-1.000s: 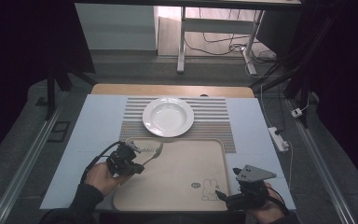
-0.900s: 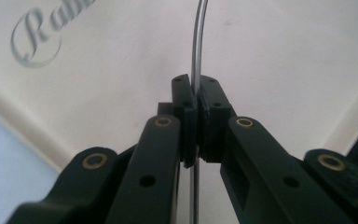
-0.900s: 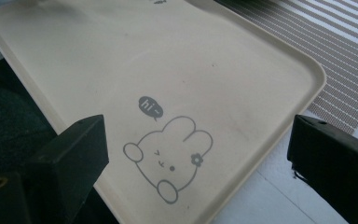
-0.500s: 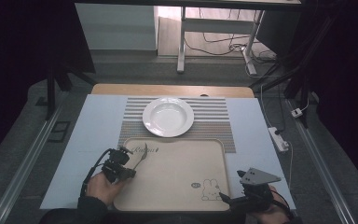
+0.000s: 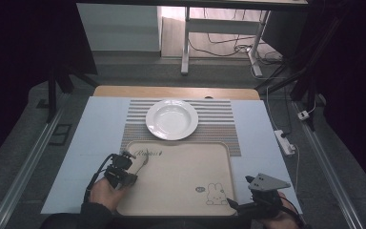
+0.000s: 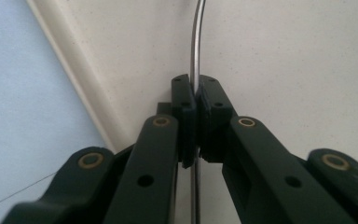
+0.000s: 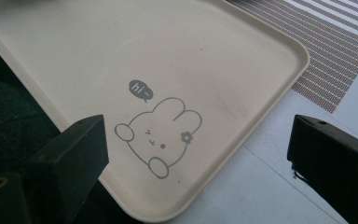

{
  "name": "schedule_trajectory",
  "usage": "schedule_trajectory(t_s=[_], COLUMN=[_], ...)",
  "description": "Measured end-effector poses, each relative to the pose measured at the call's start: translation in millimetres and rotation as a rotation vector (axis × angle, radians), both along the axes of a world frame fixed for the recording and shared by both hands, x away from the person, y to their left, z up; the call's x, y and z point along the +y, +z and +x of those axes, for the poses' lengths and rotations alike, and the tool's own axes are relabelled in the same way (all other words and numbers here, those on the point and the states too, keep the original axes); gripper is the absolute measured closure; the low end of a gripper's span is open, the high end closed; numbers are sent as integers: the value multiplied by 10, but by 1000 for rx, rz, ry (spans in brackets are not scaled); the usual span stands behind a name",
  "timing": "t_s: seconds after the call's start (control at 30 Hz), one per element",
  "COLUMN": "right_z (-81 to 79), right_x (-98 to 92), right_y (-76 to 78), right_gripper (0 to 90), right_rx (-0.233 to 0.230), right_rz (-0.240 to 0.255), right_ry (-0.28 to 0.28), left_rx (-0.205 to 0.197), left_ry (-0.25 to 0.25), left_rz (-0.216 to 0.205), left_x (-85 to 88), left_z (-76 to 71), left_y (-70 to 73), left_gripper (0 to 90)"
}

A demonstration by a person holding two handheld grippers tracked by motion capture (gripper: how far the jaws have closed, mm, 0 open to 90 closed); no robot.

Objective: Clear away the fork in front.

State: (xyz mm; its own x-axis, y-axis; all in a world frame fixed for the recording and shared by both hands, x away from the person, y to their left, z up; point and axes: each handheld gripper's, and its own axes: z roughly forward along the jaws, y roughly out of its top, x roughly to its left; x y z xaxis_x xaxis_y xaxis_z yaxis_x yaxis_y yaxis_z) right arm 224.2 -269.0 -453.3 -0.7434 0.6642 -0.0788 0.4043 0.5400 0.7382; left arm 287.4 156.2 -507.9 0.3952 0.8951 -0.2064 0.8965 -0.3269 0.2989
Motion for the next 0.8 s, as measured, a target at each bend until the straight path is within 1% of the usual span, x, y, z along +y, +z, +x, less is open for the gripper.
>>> schedule_trajectory(t_s=[0.03, 0.13, 0.17, 0.2, 0.23, 0.27, 0.3, 0.37, 0.43, 0.47, 0.5, 0.53, 0.57, 0.6, 0.7, 0.73, 0.8], right_z=[0, -1, -1, 1, 1, 1, 2, 2, 3, 2, 3, 3, 3, 3, 4, 5, 6], right_x=[0, -2, -2, -5, -5, -5, -6, -7, -8, -6, -3, 0, 0, 1, 6, 5, 3], right_y=[0, -2, -2, -4, -3, -3, 0, 1, 3, 3, 2, 1, 1, 2, 0, -1, -1], right_gripper=[53, 53, 53, 53, 53, 53, 53, 53, 53, 53, 53, 53, 53, 53, 54, 53, 53], right_rx=[0, 1, 1, 0, -1, -1, -2, -4, -3, -2, -3, -3, -3, -4, -6, -6, -4], right_rz=[0, 0, 0, -4, -4, -4, -2, -1, -2, -3, -5, -4, -4, -6, -7, -7, -6], right_ry=[0, 0, 0, 1, 1, 1, 1, 2, 2, -1, -2, 0, 0, 2, 2, 1, -2], left_rx=[1, 3, 2, -2, -4, -15, -29, -54, -81, -88, -96, -106, -116, -121, -124, -120, -109], left_ry=[0, -10, -13, -17, -19, -19, -18, -25, -33, -36, -40, -43, -44, -48, -50, -51, -73], left_rz=[-5, -15, -14, -16, -22, -36, -38, -53, -64, -75, -96, -98, -93, -88, -74, -72, -65], left_x=[4, 11, 11, 11, 17, 30, 40, 62, 78, 78, 84, 84, 81, 75, 49, 36, -6], left_z=[1, 3, 3, 5, 9, 16, 23, 46, 101, 125, 174, 217, 261, 308, 431, 465, 509], left_y=[-2, 0, 2, 8, 18, 46, 73, 120, 168, 179, 194, 206, 214, 217, 188, 167, 123], left_gripper=[849, 806, 806, 774, 772, 772, 741, 735, 759, 791, 832, 865, 865, 887, 889, 889, 889])
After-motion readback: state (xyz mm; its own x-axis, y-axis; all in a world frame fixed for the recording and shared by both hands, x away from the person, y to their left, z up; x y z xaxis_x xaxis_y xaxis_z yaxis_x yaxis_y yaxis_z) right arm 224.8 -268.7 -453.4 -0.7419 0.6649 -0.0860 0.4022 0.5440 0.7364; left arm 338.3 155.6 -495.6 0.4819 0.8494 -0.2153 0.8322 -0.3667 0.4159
